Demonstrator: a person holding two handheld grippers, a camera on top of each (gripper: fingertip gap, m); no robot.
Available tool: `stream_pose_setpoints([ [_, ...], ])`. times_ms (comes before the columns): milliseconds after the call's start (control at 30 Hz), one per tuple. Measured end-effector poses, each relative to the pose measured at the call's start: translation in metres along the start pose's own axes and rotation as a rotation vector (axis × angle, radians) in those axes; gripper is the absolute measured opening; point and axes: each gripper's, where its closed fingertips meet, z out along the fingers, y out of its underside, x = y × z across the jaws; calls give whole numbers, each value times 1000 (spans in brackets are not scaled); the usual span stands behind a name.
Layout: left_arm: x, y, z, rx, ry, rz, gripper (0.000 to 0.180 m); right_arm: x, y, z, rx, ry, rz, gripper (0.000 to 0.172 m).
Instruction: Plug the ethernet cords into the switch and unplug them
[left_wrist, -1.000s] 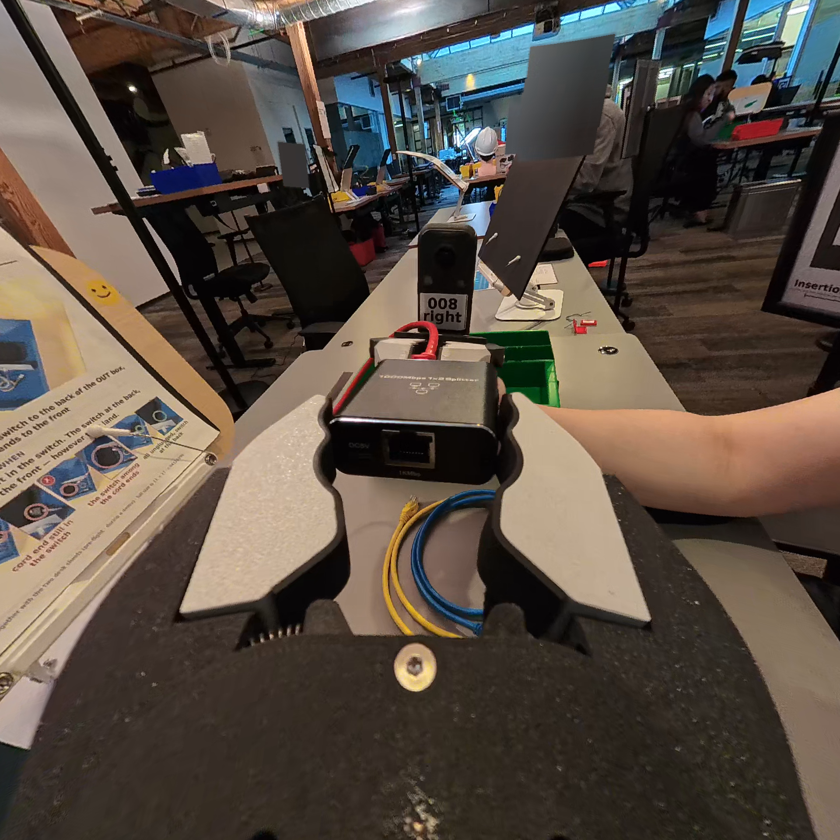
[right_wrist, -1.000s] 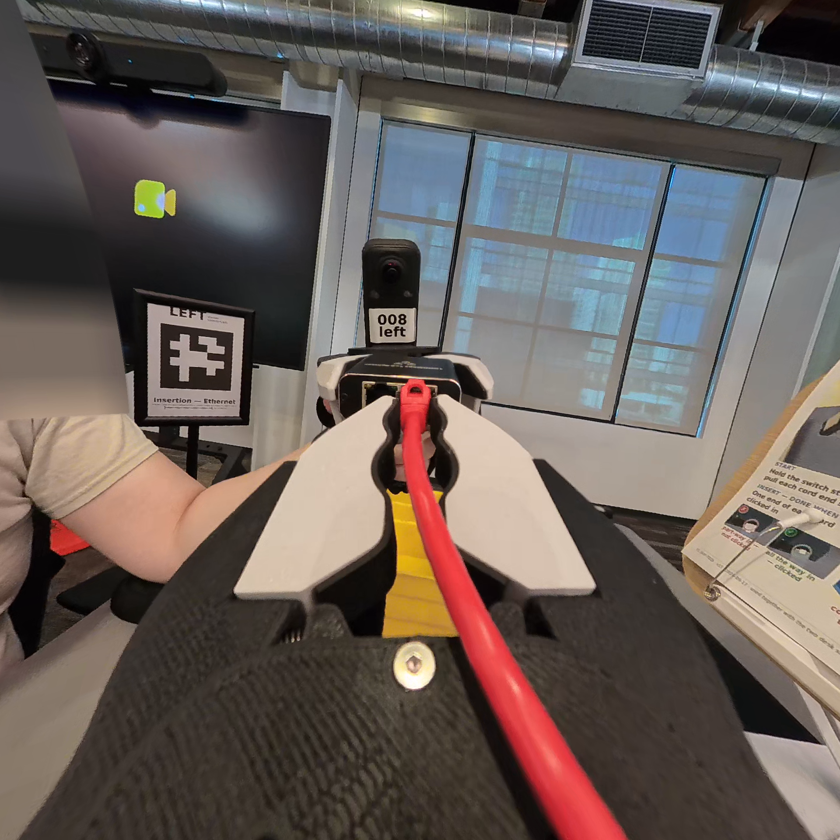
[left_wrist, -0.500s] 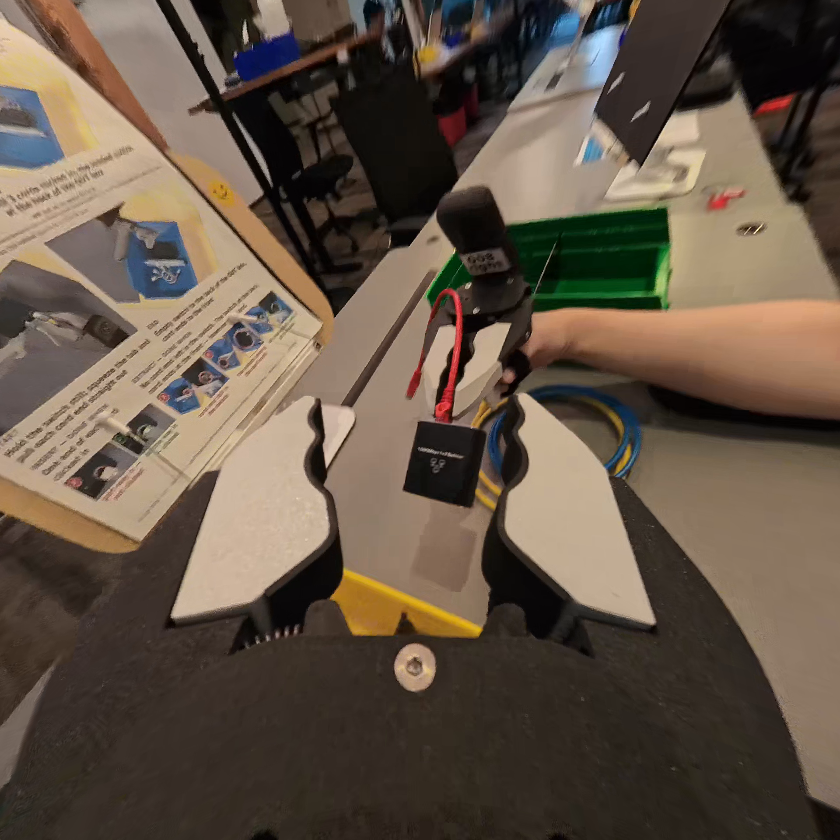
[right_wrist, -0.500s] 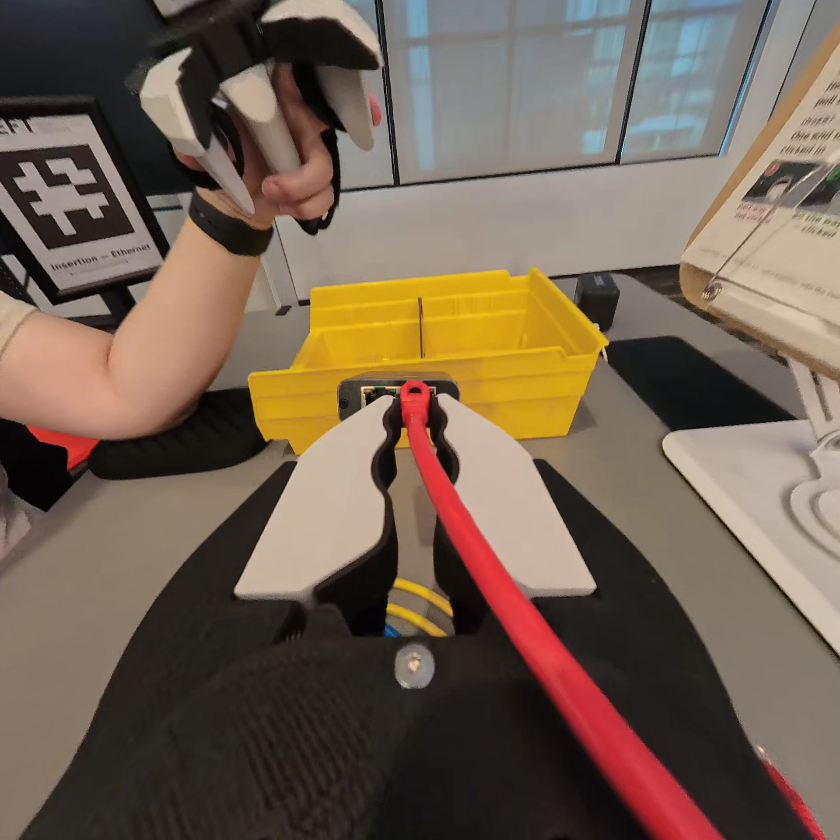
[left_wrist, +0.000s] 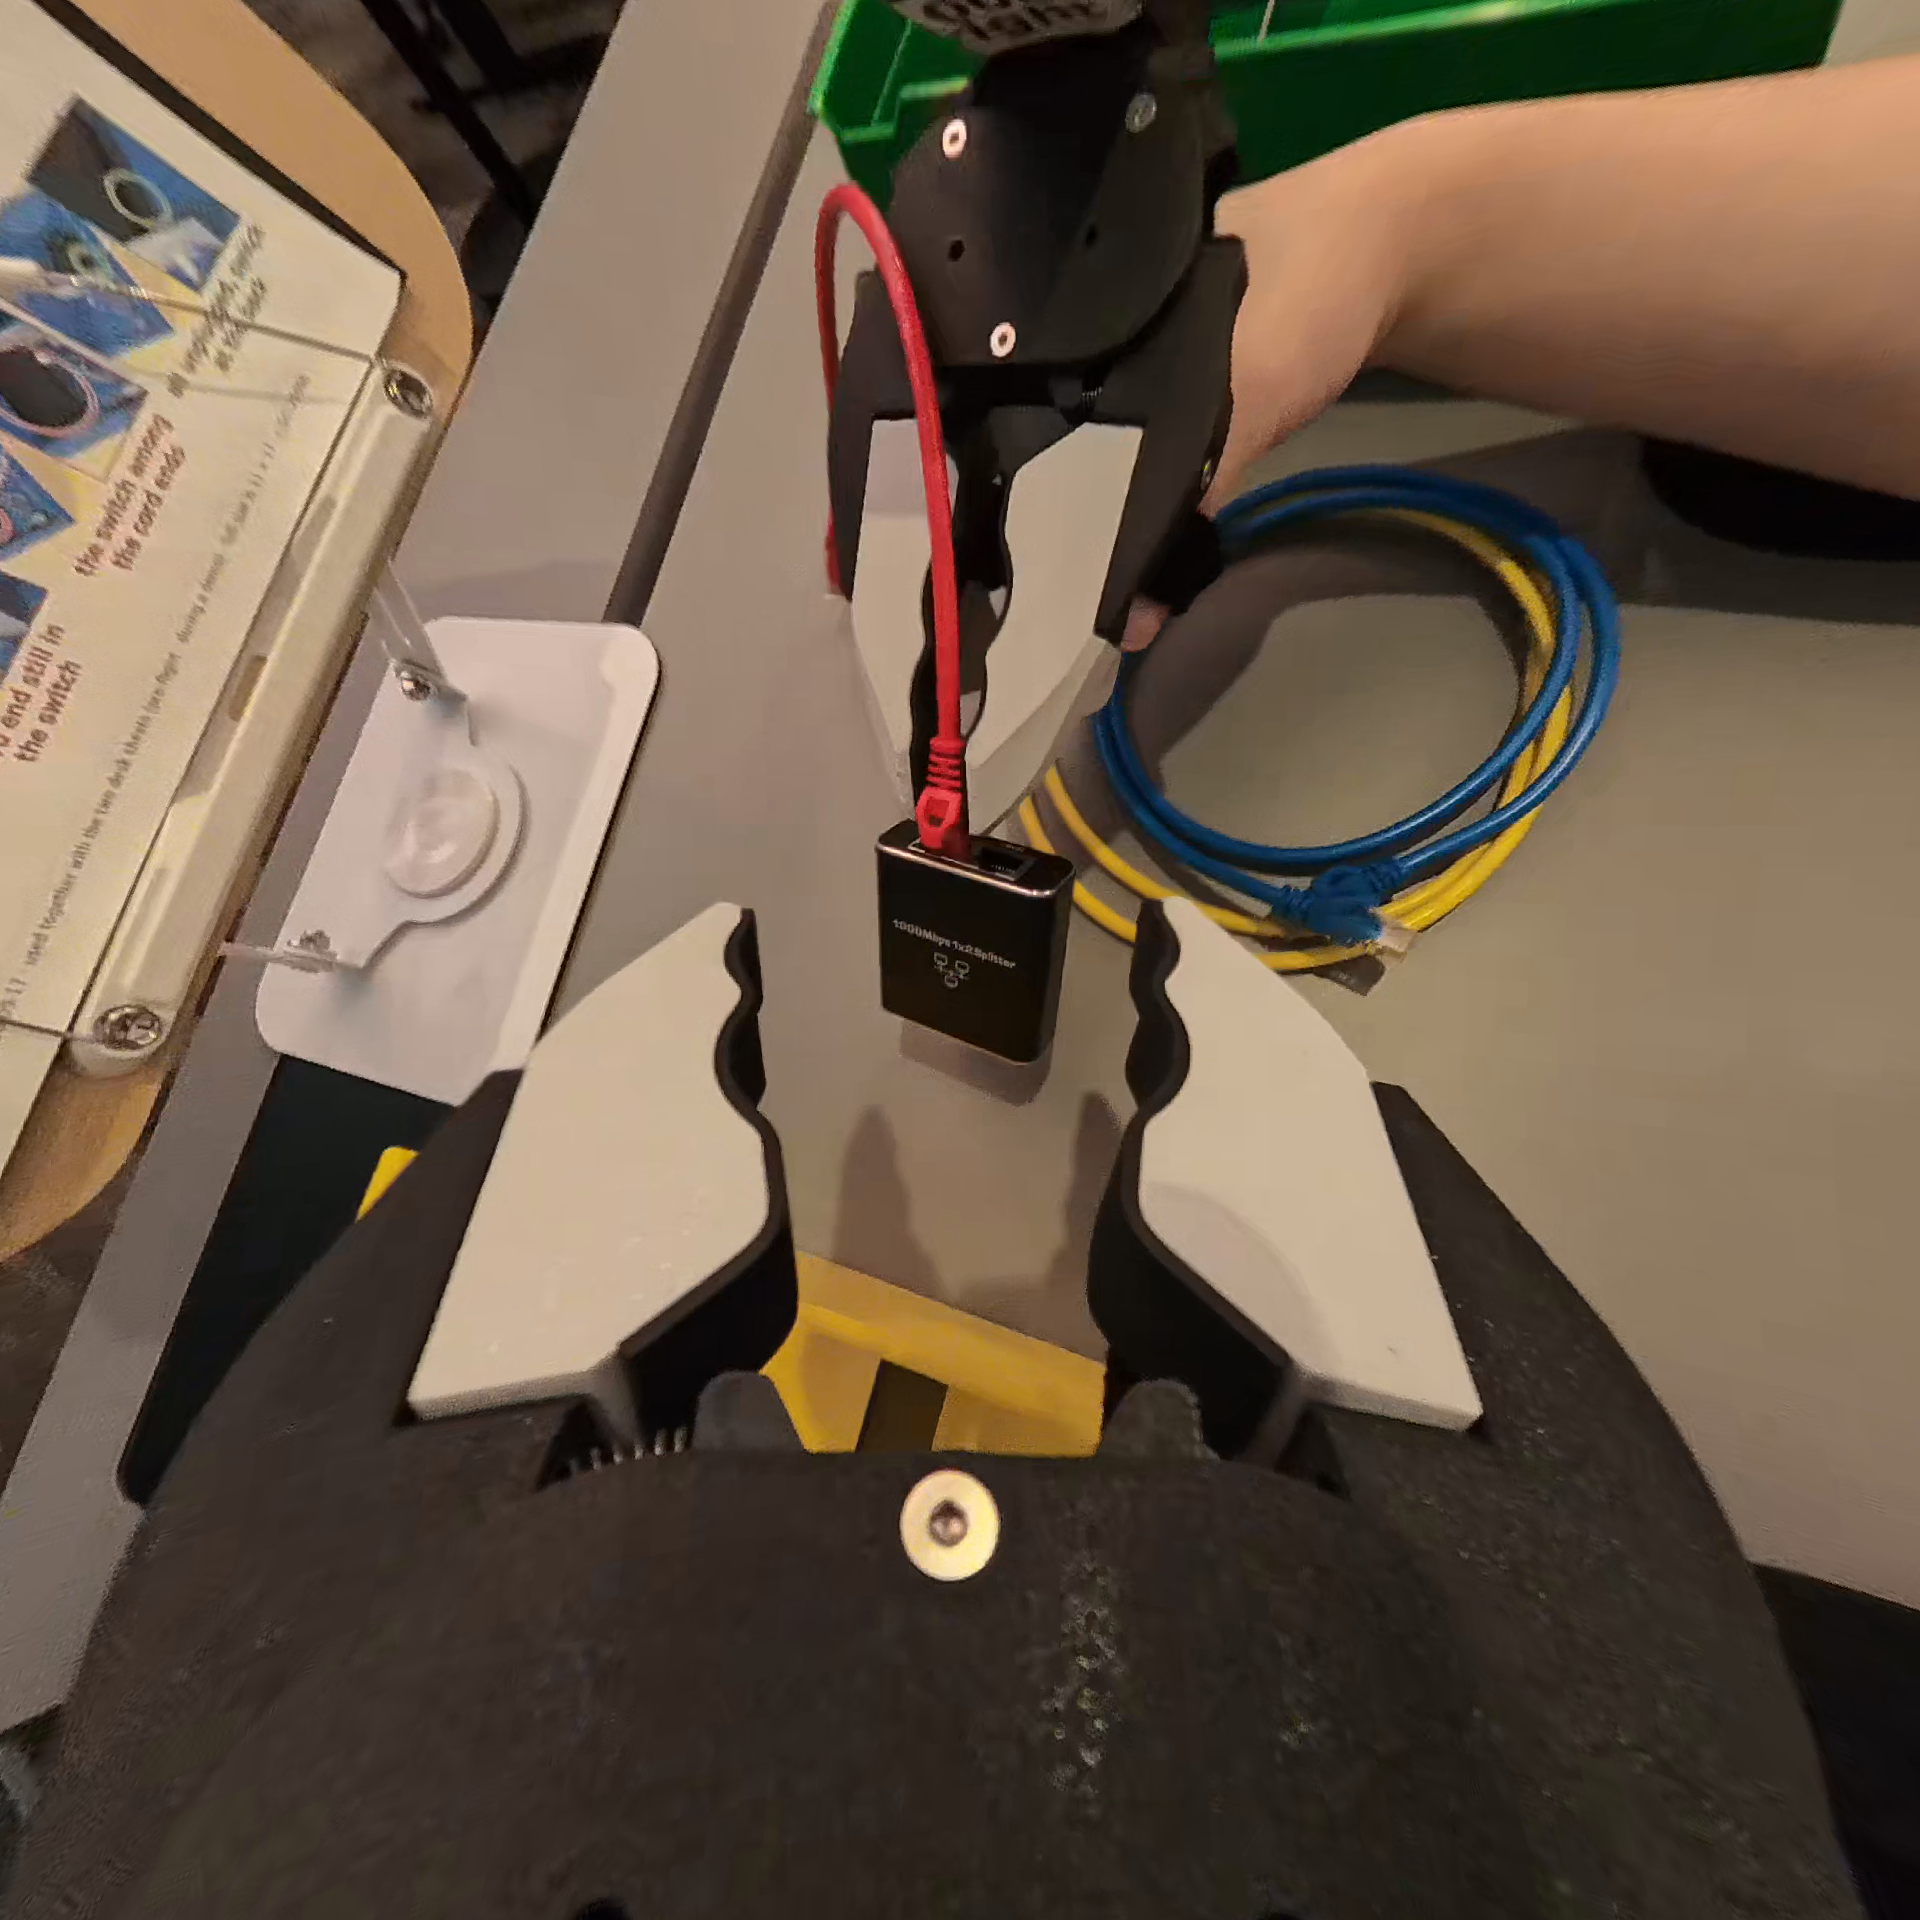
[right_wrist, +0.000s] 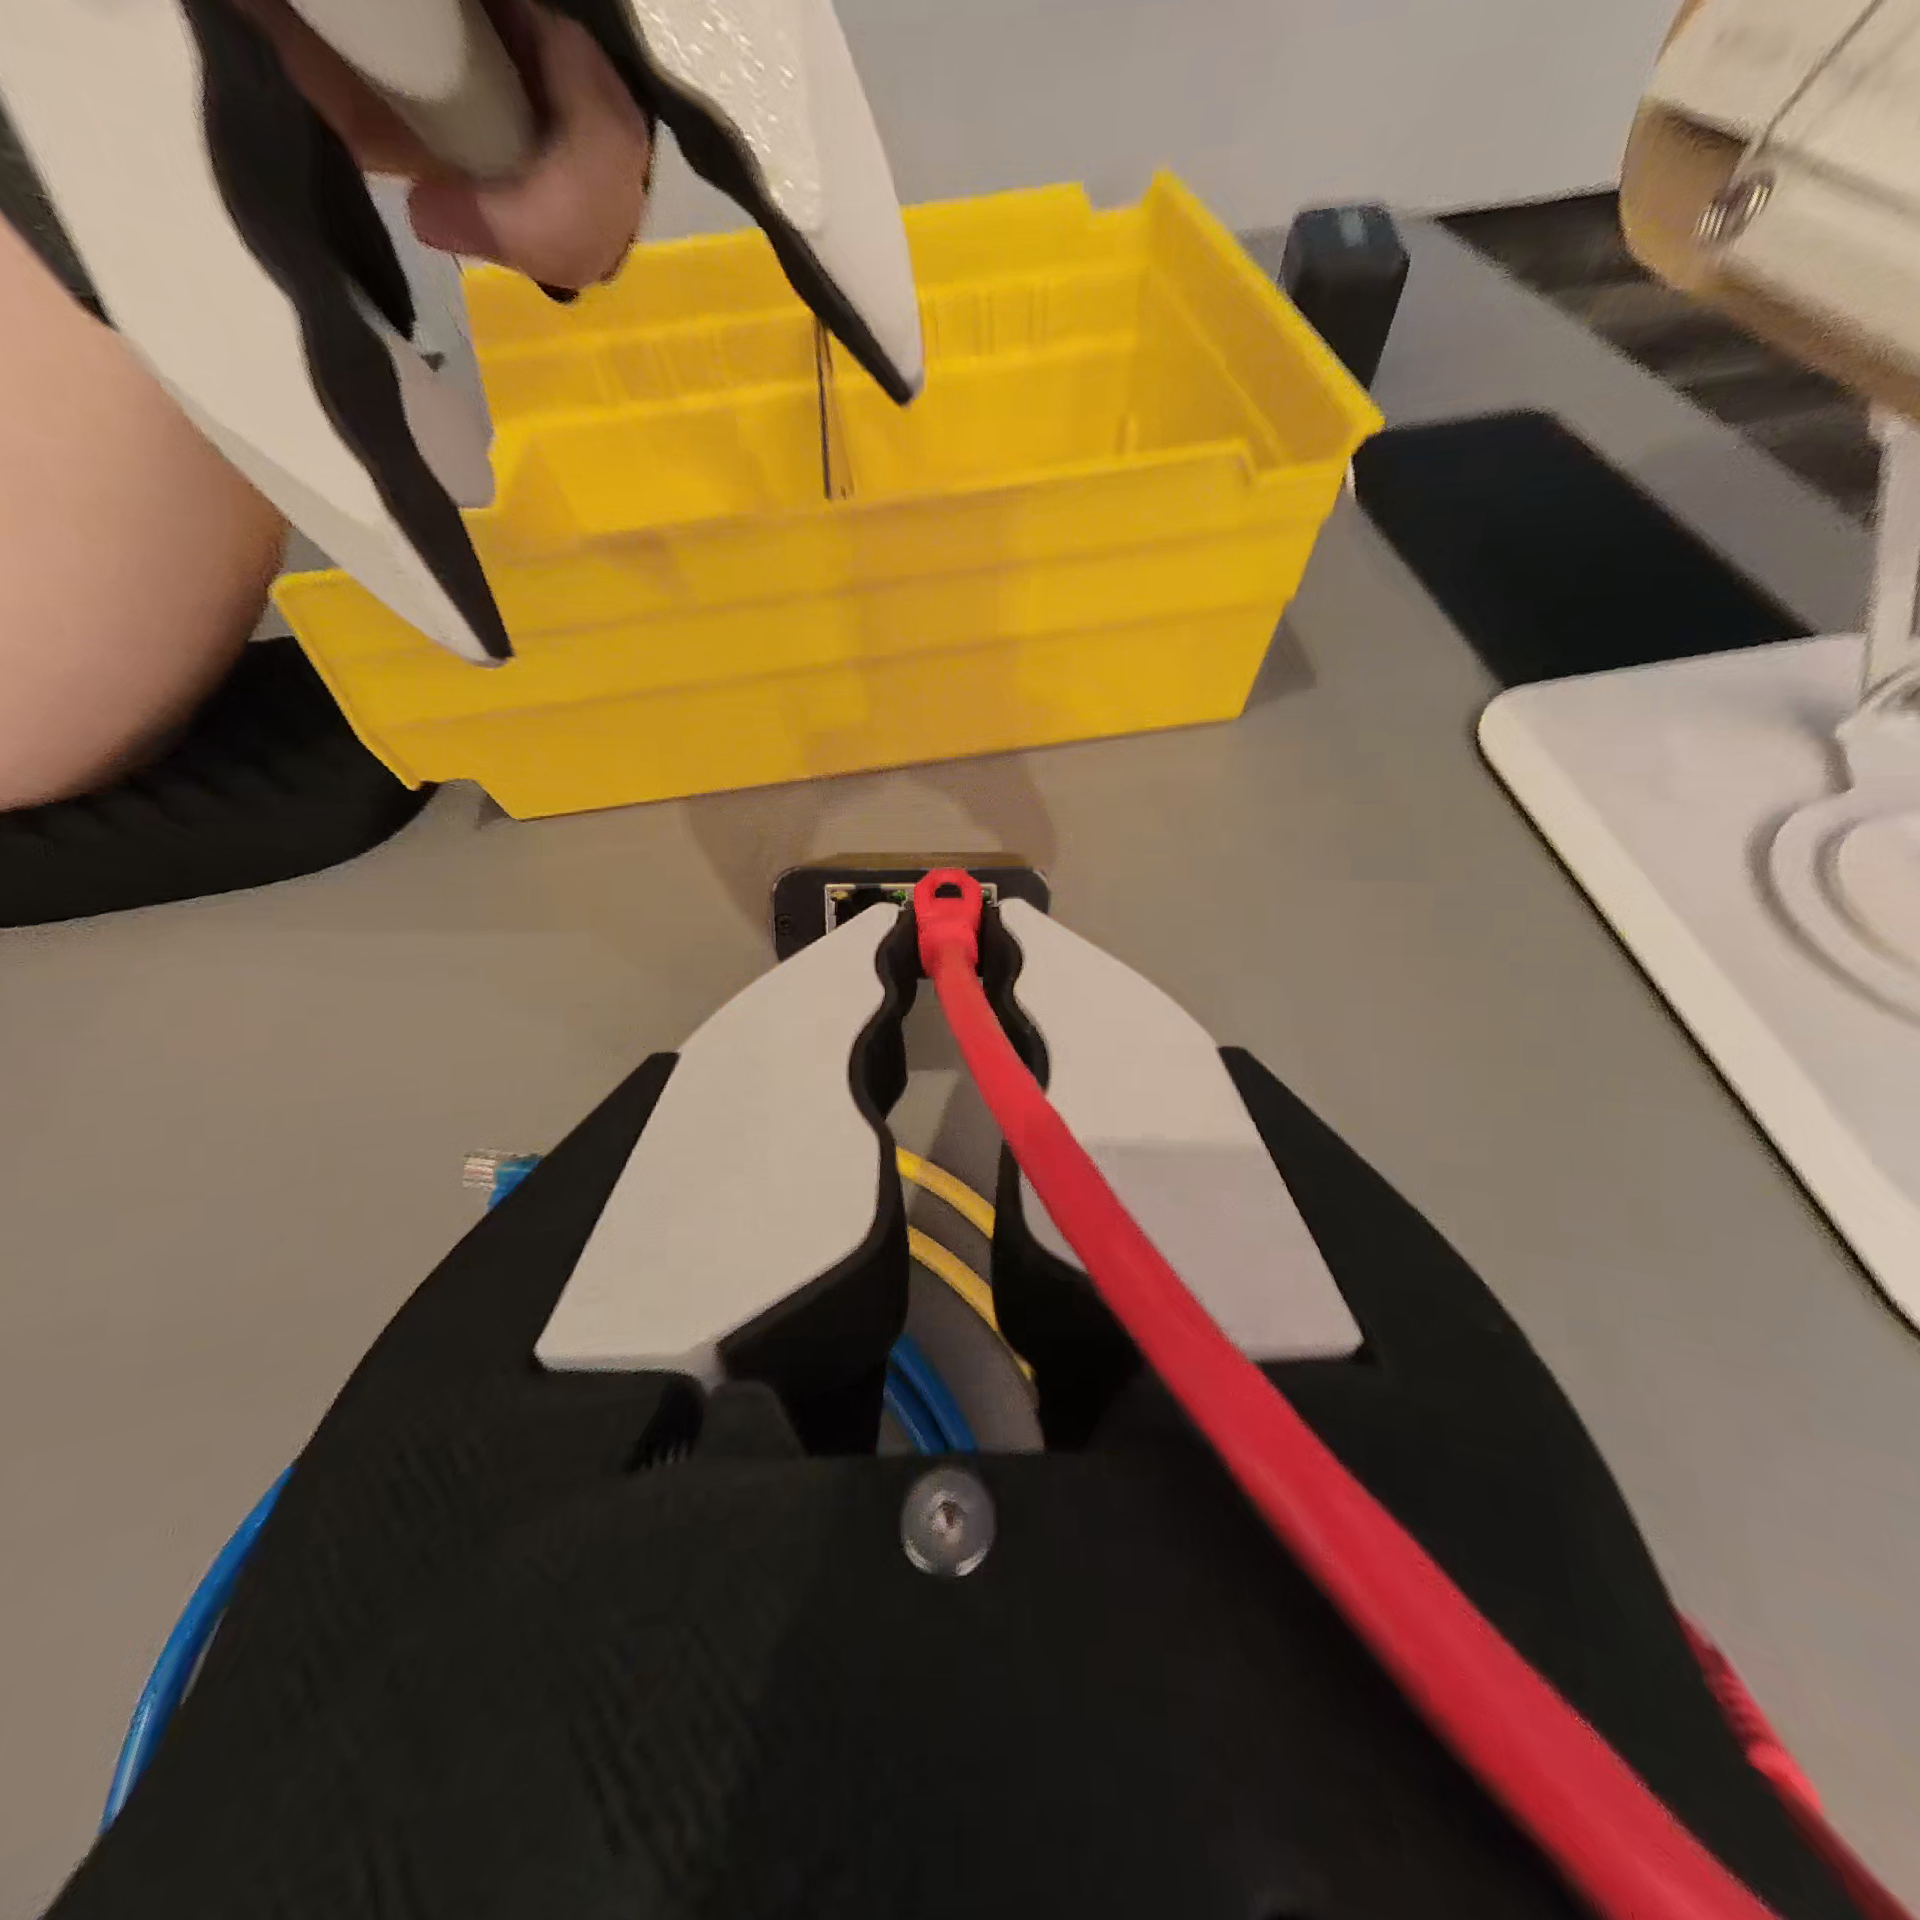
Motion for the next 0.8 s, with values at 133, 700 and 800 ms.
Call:
stream_pose_setpoints([
  [133,-2,4,2,-21,-7,-2,67,3,19,12,-98,-39,70,13],
  [700,4,34,62,-255,52,68,79,-10,11,-2,74,-116,-65,13],
  [800,11,37,68,-291,136,55,81,-8,0,-9,151,-96,-81,13],
])
